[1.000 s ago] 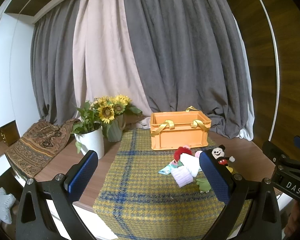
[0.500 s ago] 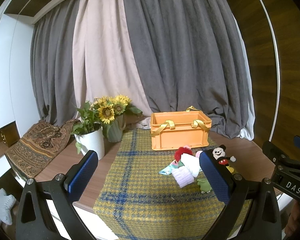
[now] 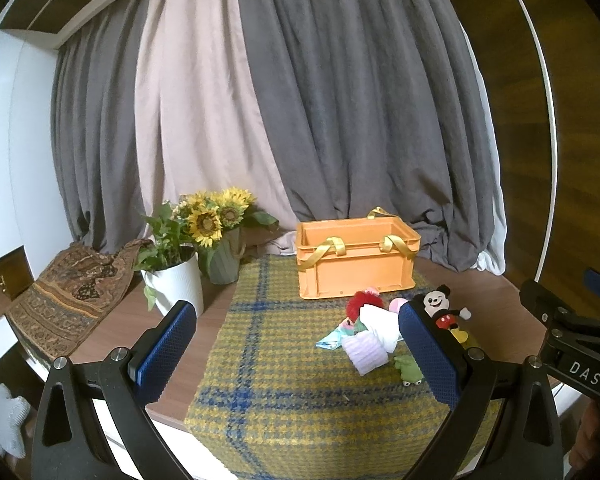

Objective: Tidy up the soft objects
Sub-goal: 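Lower the left tool onto the lavender scrunchie while the right tool approaches the green frog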

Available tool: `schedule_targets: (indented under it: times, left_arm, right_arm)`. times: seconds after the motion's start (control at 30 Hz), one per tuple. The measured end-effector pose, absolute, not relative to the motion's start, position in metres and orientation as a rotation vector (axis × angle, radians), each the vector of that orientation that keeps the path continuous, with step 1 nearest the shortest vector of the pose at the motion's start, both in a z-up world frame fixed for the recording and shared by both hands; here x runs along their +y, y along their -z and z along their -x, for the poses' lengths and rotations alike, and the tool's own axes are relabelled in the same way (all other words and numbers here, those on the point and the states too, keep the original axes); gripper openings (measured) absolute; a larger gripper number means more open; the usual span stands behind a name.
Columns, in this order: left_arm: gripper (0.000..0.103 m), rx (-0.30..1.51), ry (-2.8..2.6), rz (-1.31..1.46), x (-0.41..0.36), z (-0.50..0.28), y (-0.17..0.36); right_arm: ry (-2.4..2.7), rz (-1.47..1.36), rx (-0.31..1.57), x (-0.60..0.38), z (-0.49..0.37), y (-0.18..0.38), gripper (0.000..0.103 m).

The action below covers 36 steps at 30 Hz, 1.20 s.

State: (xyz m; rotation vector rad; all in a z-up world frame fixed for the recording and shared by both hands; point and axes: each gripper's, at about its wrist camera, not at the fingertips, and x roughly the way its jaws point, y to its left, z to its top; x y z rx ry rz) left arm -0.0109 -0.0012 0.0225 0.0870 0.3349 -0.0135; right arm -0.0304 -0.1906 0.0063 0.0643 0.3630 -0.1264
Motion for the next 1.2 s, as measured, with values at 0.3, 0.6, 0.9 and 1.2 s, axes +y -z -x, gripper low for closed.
schedule_targets:
  times: [0.3, 0.6, 0.9, 1.2]
  left_arm:
    - [0.103, 0.384, 0.123, -0.169, -0.001, -0.027, -0.001]
    - [0.095, 0.464, 0.296, -0.282, -0.002, -0.091, 0.036]
    - [0.080, 0.575, 0.504, -0.396, -0.007, -0.151, 0.092]
    - [0.073, 0.619, 0.711, -0.527, -0.029, -0.191, 0.142]
  right_arm:
    - [0.177, -0.087, 0.424, -0.189, 0.003, 0.010, 0.101]
    - [0.258, -0.113, 0.524, -0.178, -0.037, 0.047, 0.101]
    - [0.345, -0.150, 0.636, -0.162, -0.078, 0.093, 0.096]
    - [0.369, -0.179, 0.759, -0.154, -0.111, 0.141, 0.086]
